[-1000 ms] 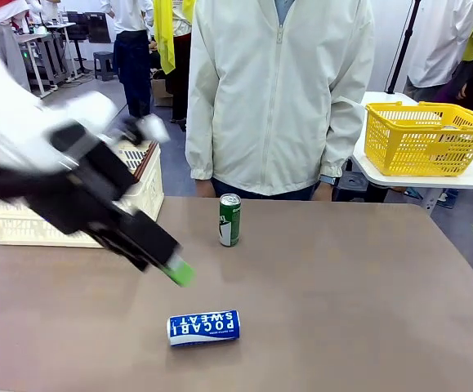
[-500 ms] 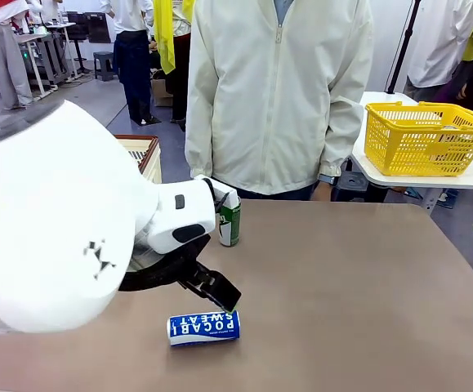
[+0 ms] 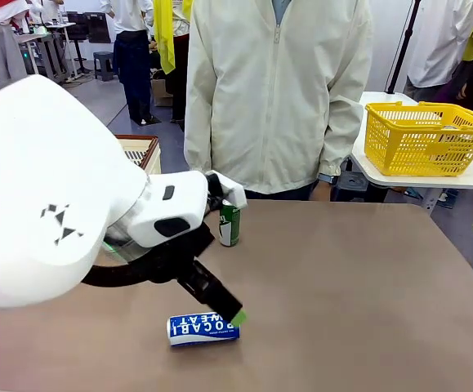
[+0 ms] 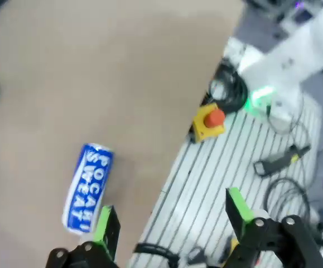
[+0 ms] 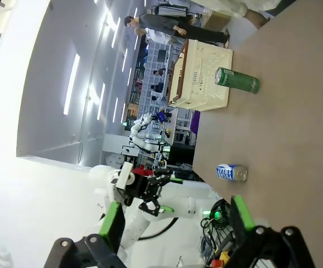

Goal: Place the drinks into the Shopping basket.
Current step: Pick up one drink and place it into the Shopping basket.

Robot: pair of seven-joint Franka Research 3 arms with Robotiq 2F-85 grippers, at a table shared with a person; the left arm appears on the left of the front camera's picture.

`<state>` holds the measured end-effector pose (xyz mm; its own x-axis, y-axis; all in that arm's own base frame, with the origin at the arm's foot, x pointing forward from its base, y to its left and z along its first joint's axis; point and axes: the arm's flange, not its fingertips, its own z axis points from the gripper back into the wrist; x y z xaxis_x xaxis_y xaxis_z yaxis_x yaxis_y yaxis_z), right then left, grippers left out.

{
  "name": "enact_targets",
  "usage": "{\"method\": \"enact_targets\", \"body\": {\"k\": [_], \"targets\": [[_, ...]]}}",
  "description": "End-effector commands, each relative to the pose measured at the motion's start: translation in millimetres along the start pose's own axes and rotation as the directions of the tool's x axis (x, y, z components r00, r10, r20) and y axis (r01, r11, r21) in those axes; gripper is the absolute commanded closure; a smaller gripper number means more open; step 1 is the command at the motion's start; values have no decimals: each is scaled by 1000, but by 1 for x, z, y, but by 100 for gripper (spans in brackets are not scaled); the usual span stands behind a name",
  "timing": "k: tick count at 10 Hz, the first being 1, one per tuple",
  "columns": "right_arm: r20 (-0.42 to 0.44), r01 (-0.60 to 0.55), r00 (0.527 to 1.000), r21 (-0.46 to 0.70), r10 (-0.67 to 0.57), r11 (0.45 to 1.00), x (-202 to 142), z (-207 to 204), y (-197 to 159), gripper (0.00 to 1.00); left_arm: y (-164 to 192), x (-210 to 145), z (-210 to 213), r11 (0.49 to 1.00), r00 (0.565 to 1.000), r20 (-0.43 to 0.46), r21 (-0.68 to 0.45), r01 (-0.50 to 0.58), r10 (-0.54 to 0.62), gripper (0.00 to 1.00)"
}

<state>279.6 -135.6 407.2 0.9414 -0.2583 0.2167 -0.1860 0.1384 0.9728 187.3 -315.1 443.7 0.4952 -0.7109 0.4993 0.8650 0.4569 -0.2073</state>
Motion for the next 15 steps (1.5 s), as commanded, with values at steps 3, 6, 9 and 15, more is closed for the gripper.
{"method": "enact_targets", "body": {"k": [3,6,9,15], "targets": [[-12,-18,1000,-1,18,1000,-2,3,2,0,94,7,-20,794,796,-111,-232,562,-596,0],[-12,-18,1000,-1,18,1000,-2,3,2,0,77,-3,-42,816,808,-118,-34,577,-577,0],[-12,-18,1000,-1,18,1000,-2,3,2,0,87,1,-41,781,764,-165,-142,608,-624,0],[-12,-18,1000,-1,18,1000,-2,3,2,0,97,-24,-105,866,828,-269,-56,497,-492,0]]}}
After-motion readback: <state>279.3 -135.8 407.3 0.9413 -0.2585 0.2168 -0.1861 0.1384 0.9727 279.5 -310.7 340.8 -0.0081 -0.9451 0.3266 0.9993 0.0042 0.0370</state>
